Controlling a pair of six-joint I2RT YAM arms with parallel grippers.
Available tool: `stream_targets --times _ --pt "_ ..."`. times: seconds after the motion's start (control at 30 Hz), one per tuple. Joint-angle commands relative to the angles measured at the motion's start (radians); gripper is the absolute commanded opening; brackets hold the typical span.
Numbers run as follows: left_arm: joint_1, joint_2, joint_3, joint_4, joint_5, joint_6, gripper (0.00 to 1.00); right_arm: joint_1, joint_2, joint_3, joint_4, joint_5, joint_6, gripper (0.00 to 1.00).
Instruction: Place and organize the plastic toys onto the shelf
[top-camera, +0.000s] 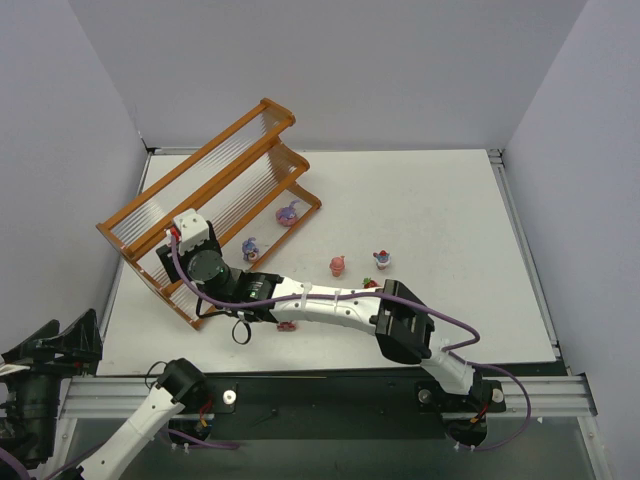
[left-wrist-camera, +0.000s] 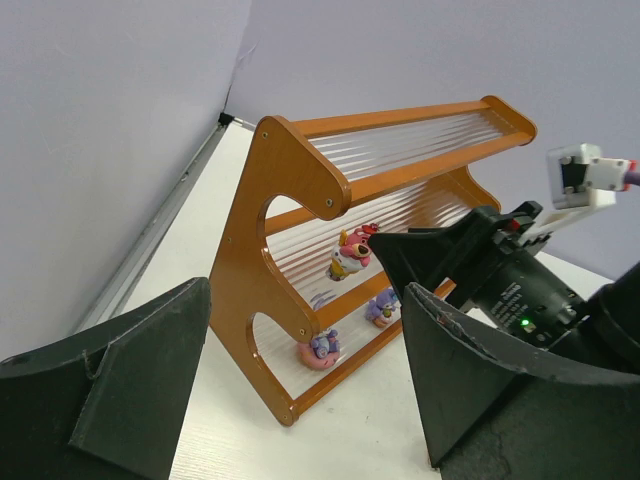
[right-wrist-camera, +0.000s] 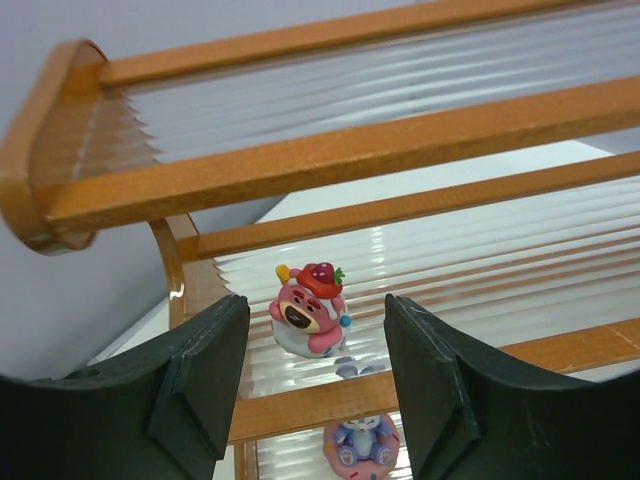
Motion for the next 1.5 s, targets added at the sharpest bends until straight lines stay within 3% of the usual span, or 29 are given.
stream_targets --times 0.0,0.1,0.13,0.23,0.33,0.77,1.47 --pt "-0.005 -0.007 0.024 -0.009 -0.009 -0.008 0.87 0.023 -0.123 -0.059 0.078 -0.013 -0.005 0.57" --pt "-0.006 -0.007 0.027 -0.013 -0.007 -0.011 0.87 0.024 -0.166 -0.112 0.068 -0.024 0.046 0.49" --pt "-0.006 -0.007 0.03 -0.015 -0.007 -0.013 0.87 0.023 -0.187 -0.144 0.064 -0.025 0.062 0.36" --pt "-0.008 -0.008 0.03 -0.018 -0.006 -0.016 0.86 0.015 -0.213 -0.178 0.023 -0.034 0.145 0.14" --pt "-0.008 -0.005 0.025 -0.019 0.0 -0.018 0.87 -0.002 -0.22 -0.185 -0.022 -0.06 0.213 0.0" --pt "-0.044 0.072 -0.045 -0.041 0.077 -0.034 0.86 -0.077 -0.143 -0.129 -0.085 -0.191 0.323 0.0" --pt "-0.069 0.053 -0.068 -0.027 0.045 -0.039 0.87 -0.08 -0.051 -0.058 -0.131 -0.26 0.4 0.0"
